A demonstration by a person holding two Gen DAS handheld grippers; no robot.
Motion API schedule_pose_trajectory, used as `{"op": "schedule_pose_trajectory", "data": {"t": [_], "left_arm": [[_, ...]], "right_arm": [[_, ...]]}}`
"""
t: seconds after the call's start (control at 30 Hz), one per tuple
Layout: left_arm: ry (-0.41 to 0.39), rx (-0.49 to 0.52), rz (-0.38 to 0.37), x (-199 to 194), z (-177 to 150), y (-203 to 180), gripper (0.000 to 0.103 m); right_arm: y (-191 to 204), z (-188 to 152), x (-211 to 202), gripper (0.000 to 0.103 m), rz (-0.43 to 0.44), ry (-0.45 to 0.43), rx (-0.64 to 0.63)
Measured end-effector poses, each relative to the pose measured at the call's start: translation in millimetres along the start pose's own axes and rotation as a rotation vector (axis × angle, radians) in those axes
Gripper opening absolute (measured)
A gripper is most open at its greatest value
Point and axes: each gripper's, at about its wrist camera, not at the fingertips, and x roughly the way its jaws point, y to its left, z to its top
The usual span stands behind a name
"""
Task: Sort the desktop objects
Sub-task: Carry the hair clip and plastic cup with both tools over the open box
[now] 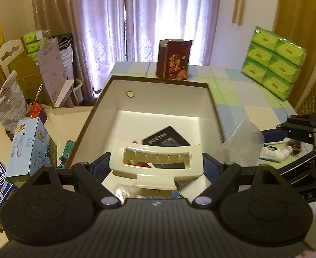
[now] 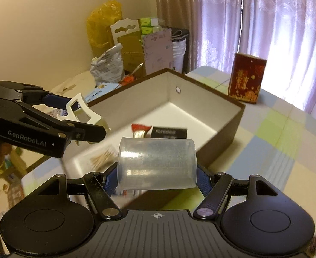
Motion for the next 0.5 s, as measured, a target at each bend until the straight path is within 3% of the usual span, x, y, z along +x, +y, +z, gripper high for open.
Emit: {"op": "schedule_pose_trajectory", "data": {"t": [0.5], "left_arm": [[0.044, 0.069, -0.018, 101.2, 56.2, 39.3, 0.085]], "right_arm": [[-42.5, 60.5, 90.6, 0.069, -0.083, 0.057, -0.030]]}}
